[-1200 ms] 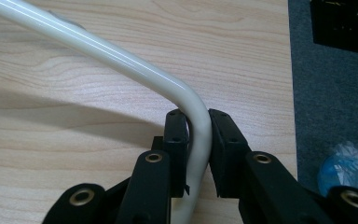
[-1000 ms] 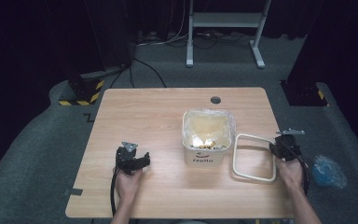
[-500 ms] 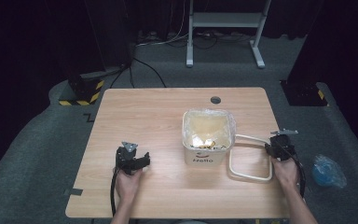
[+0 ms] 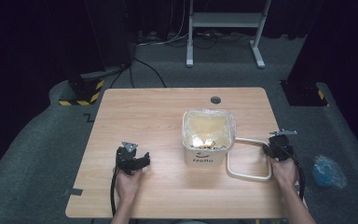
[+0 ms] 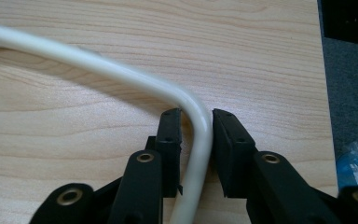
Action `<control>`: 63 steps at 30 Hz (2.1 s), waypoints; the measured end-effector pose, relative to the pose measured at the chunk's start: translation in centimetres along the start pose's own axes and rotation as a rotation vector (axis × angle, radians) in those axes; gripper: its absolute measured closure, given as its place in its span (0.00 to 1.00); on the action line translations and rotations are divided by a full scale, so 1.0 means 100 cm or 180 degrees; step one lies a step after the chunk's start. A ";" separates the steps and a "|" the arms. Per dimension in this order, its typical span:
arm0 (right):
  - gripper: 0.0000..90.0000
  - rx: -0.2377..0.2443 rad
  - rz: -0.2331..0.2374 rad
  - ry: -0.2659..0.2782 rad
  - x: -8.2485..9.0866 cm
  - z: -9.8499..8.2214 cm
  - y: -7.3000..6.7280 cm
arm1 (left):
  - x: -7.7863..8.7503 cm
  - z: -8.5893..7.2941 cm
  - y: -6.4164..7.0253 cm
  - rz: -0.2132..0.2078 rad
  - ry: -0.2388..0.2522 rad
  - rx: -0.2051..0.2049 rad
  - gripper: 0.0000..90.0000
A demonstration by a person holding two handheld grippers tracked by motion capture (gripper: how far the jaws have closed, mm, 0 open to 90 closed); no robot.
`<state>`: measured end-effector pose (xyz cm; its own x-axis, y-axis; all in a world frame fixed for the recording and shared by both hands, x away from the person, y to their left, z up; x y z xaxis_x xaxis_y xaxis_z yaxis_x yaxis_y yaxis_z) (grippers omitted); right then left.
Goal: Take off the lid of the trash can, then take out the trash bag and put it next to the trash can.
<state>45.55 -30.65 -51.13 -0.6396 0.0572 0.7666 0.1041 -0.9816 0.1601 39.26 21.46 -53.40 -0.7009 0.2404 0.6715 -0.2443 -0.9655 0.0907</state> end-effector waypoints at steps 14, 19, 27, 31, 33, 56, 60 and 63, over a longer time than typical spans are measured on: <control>0.62 -0.0096 0.0112 0.0133 0.004 0.000 -0.001 | 0.000 0.000 0.000 0.0000 0.0000 -0.0001 0.23; 0.59 -0.0064 0.0144 0.0209 0.007 0.001 -0.003 | 0.000 0.000 0.000 0.0001 -0.0001 -0.0001 0.23; 0.54 -0.0069 0.0217 0.0259 0.009 0.001 -0.005 | 0.000 0.000 0.000 0.0001 0.0000 -0.0001 0.23; 0.54 -0.0065 0.0253 0.0325 0.011 0.001 -0.007 | 0.000 0.000 0.000 0.0001 0.0000 -0.0001 0.23; 0.54 -0.0072 0.0268 0.0327 0.012 0.001 -0.008 | 0.000 0.000 0.000 0.0001 -0.0001 -0.0001 0.23; 0.53 -0.0080 0.0390 0.0445 0.020 0.000 -0.016 | 0.000 0.000 0.000 0.0006 0.0000 0.0003 0.23; 0.53 -0.0064 0.0423 0.0466 0.022 0.000 -0.020 | 0.000 0.000 0.000 0.0005 0.0000 0.0003 0.23; 0.53 -0.0047 0.0446 0.0483 0.023 0.001 -0.022 | 0.000 0.000 0.000 0.0006 0.0000 0.0003 0.23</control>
<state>43.90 -28.30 -49.64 -0.7271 -0.1072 0.6781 0.1898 -0.9806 0.0484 39.24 21.43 -53.39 -0.7013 0.2386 0.6718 -0.2423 -0.9660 0.0901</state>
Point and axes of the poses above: each handheld gripper's, and its own axes: x roughly backward along the jaws, z roughly out of its top, y roughly to its right, the point moved 1 cm from there along -x, roughly forward along the jaws, and after that the axes turned 8 degrees about -z, right-handed, at the moved point
